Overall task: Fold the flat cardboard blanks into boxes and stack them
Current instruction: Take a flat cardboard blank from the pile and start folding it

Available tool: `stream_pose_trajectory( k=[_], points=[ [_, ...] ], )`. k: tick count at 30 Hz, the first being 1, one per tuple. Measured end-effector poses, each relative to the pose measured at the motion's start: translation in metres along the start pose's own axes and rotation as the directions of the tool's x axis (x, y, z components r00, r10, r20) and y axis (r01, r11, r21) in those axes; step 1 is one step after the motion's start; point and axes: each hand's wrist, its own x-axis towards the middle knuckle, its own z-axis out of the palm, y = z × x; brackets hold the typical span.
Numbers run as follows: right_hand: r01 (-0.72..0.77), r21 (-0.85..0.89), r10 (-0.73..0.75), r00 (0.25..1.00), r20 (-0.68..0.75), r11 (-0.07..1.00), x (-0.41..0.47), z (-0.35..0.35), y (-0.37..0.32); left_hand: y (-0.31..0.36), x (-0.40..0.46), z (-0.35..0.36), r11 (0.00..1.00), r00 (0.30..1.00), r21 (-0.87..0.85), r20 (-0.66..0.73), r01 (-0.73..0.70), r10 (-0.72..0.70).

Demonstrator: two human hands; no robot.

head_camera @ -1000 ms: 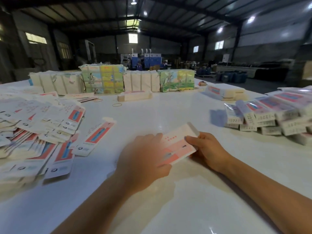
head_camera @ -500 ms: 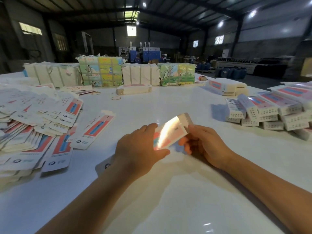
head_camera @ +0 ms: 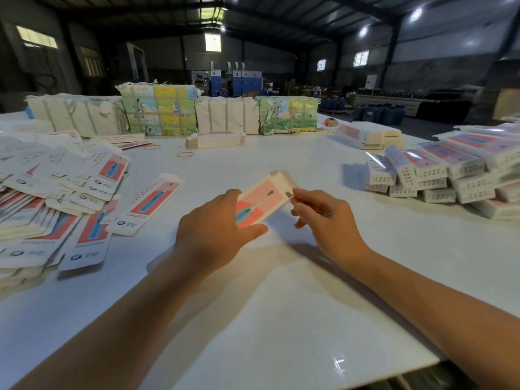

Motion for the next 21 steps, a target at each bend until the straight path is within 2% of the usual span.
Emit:
stream_pose_trajectory(
  k=[7,16,21],
  points=[
    [0.024,-0.081,-0.025,0.999,-0.022,0.996,-0.002,0.004,-0.001,0.004,-0.001,0.002,1.000,1.000,0.000,-0.016,0.010,-0.010],
    [-0.058,-0.004,0.058,0.998,0.008,0.998,0.000,0.002,-0.002,0.008,-0.002,0.007,0.999,0.999,0.038,0.028,-0.039,0.038],
    [-0.035,-0.159,0.042,0.998,0.043,0.987,-0.001,0.006,0.000,0.013,-0.005,0.012,0.989,0.996,0.124,0.034,-0.083,0.080]
  ],
)
